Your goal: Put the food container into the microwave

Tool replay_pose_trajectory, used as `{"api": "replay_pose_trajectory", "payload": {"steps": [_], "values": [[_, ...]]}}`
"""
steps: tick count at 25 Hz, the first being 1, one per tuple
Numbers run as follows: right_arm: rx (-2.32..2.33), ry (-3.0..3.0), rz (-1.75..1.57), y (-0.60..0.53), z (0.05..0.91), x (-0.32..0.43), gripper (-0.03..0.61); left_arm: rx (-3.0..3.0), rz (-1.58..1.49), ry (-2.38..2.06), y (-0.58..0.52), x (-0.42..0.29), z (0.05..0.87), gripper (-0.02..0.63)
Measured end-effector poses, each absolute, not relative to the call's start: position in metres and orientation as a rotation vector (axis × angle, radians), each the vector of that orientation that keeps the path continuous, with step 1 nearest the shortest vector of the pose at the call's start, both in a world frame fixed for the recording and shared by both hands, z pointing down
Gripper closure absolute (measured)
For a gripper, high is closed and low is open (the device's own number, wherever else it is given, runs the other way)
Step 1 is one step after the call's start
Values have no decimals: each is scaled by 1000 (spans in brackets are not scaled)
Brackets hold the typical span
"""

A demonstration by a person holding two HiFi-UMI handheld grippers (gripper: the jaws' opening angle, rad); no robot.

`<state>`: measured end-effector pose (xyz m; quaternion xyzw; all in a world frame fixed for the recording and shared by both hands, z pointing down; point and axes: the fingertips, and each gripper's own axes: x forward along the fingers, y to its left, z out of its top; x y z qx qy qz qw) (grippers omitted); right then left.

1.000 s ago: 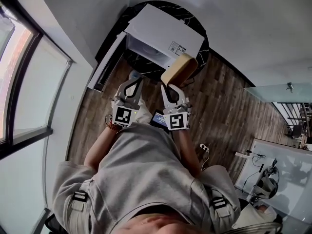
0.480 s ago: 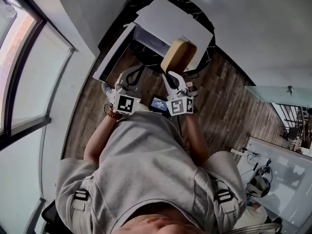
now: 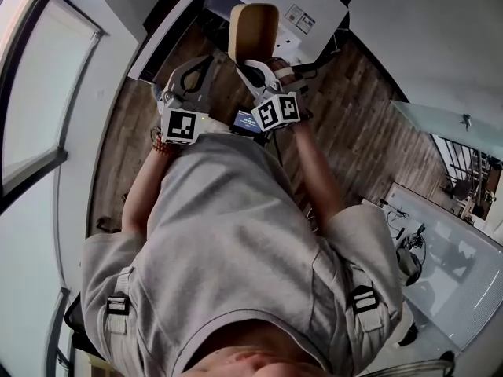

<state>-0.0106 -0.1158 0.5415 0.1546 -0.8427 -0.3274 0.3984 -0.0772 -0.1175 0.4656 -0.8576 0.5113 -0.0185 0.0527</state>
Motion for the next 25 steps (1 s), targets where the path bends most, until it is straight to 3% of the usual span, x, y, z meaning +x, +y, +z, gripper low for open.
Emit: {"api": "replay_pose_trajectory", "payload": {"steps": [25], "values": [[-57,-2077,-680,-47,644,-13,543,-2678,-151,1465,-94,-61,491,615]]}}
